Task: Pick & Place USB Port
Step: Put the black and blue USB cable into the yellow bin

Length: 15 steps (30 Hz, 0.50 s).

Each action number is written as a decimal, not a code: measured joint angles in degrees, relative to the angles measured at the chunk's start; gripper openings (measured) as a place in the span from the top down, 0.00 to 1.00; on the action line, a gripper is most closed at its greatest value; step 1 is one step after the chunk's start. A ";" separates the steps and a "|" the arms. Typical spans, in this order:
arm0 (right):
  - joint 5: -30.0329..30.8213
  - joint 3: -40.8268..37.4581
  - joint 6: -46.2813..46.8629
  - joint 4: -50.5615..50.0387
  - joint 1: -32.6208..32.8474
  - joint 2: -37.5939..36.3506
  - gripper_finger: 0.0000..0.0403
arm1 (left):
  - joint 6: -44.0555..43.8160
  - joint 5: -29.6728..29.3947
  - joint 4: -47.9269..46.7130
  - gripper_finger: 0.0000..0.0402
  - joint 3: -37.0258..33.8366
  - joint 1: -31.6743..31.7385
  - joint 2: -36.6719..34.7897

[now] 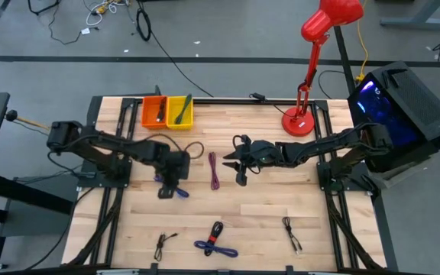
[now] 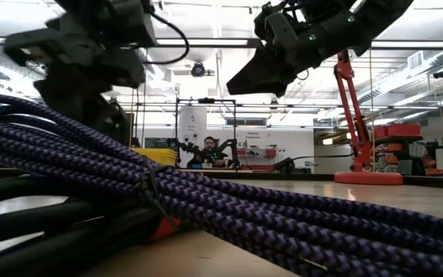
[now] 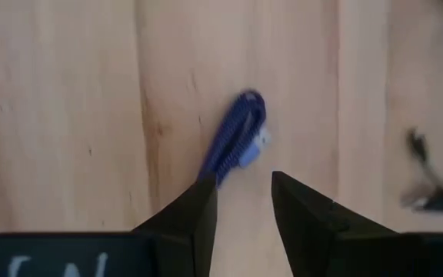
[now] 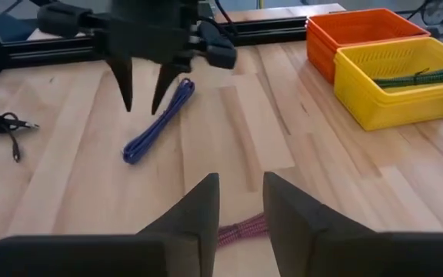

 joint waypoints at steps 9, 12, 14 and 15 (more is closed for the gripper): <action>-1.57 0.00 0.33 1.42 0.11 0.00 0.75 | 4.45 -12.35 -5.81 0.71 1.78 -7.58 0.02; -1.55 0.00 0.33 1.40 0.13 0.00 0.75 | 5.20 -15.30 -5.59 0.69 1.78 -8.39 0.02; -1.55 0.00 0.33 1.20 0.13 0.00 0.75 | 5.20 -17.02 -5.55 0.68 1.78 -8.41 0.02; -1.65 0.00 0.33 1.20 0.13 0.00 0.75 | 5.15 -17.38 -5.58 0.67 1.78 -8.41 0.02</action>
